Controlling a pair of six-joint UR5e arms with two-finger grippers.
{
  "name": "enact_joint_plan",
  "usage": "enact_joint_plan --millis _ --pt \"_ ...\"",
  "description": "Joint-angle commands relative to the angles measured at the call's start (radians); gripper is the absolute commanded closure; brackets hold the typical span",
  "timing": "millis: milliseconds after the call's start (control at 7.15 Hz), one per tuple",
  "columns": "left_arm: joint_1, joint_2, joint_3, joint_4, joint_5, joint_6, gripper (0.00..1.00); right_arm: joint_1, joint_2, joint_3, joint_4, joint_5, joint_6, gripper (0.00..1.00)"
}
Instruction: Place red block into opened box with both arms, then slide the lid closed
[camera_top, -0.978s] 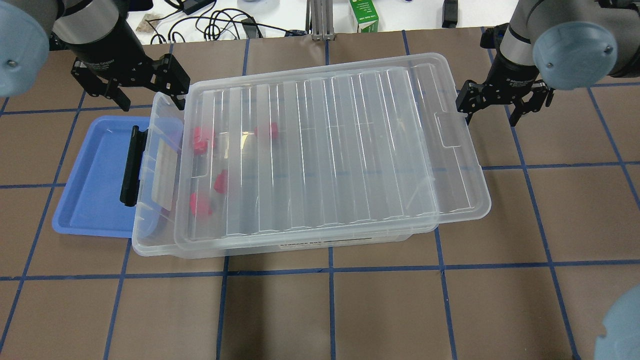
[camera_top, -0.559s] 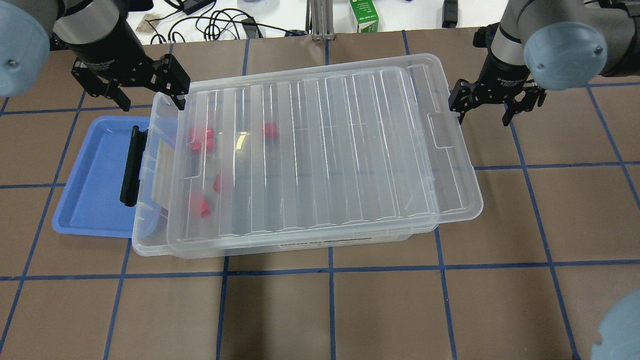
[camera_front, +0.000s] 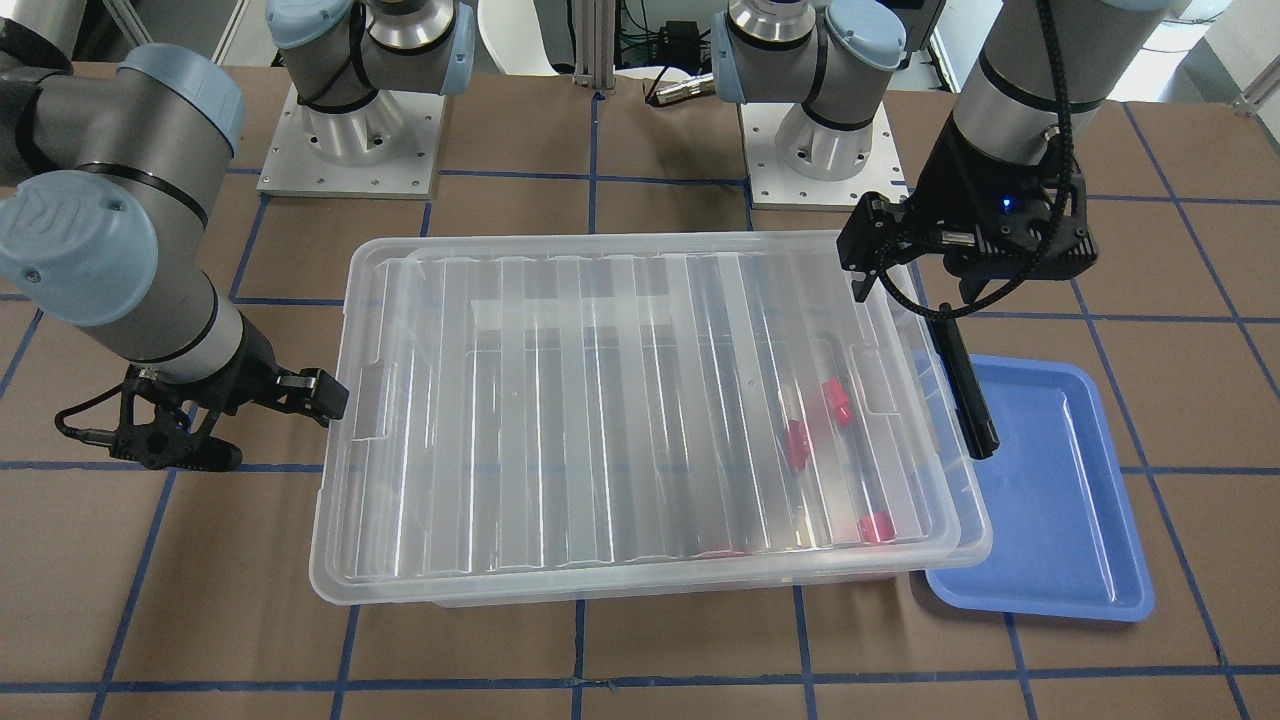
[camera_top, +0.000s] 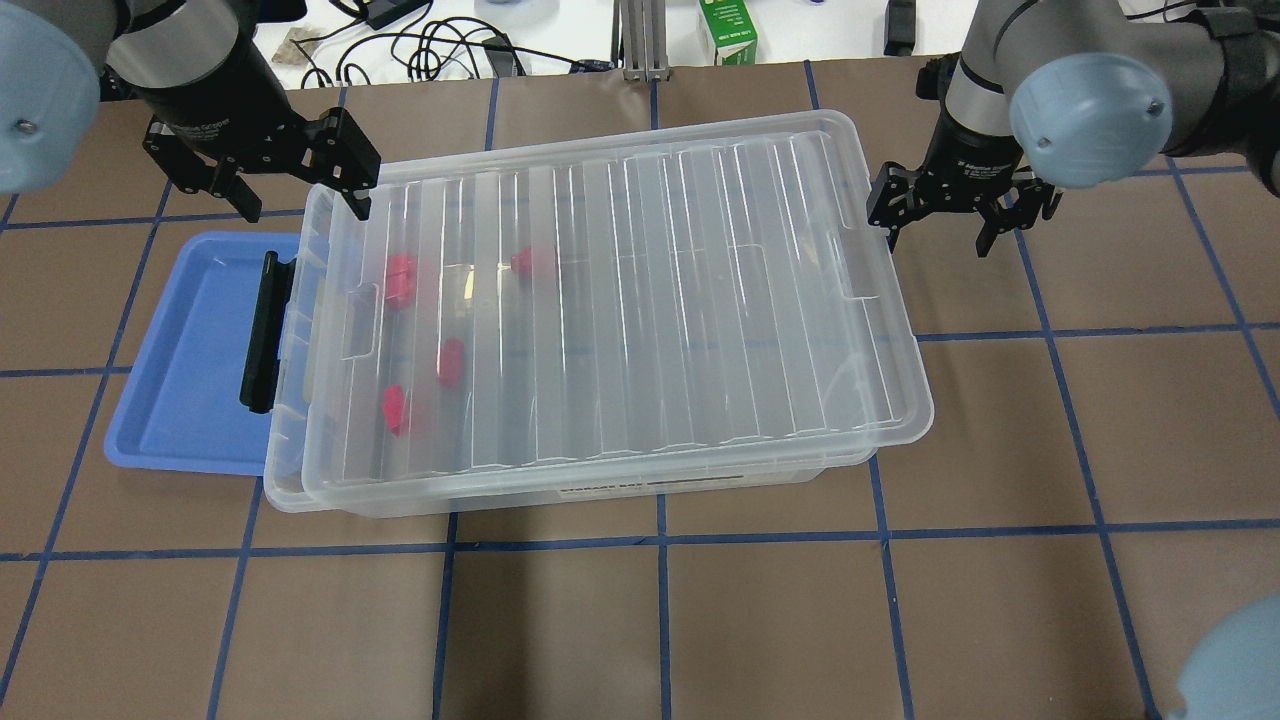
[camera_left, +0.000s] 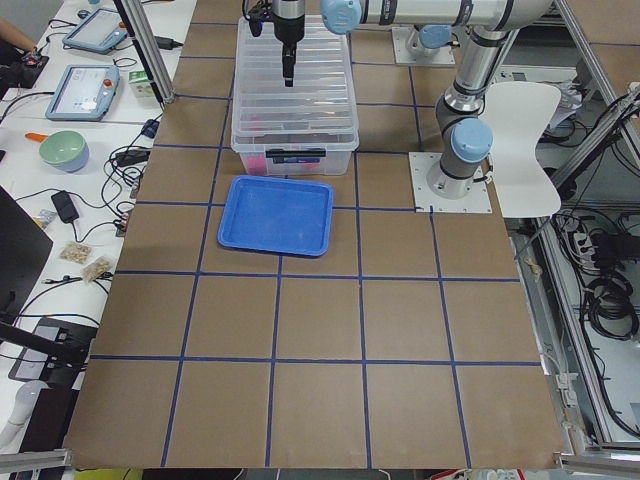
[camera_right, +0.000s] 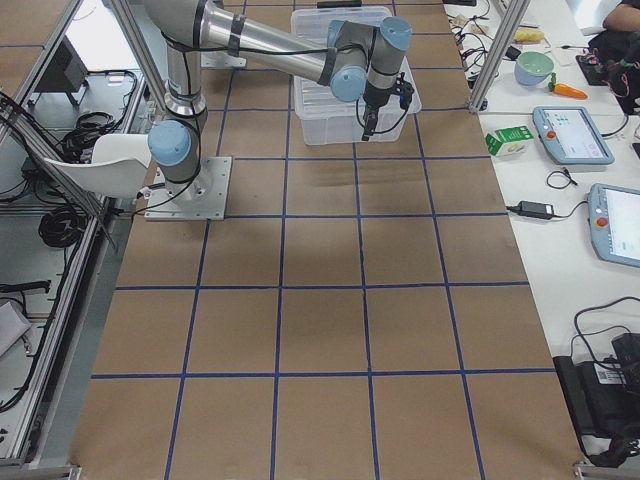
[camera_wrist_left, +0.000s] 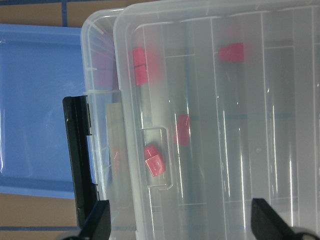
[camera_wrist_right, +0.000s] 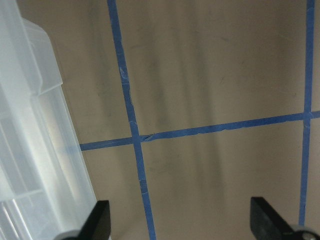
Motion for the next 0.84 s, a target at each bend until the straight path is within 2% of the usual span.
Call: enact_joint_plan --millis 0,419,699 --pt "0.000 0.000 0.000 0.000 0.000 0.000 0.00 0.005 0.001 -0.001 -0.001 0.007 0.009 0.00" --pt "0.000 0.000 0.000 0.000 0.000 0.000 0.00 0.004 -0.005 -0.022 0.001 0.004 -0.007 0.00" --pt "0.000 0.000 0.000 0.000 0.000 0.000 0.00 0.002 -0.027 -0.106 0.071 0.001 -0.009 0.00"
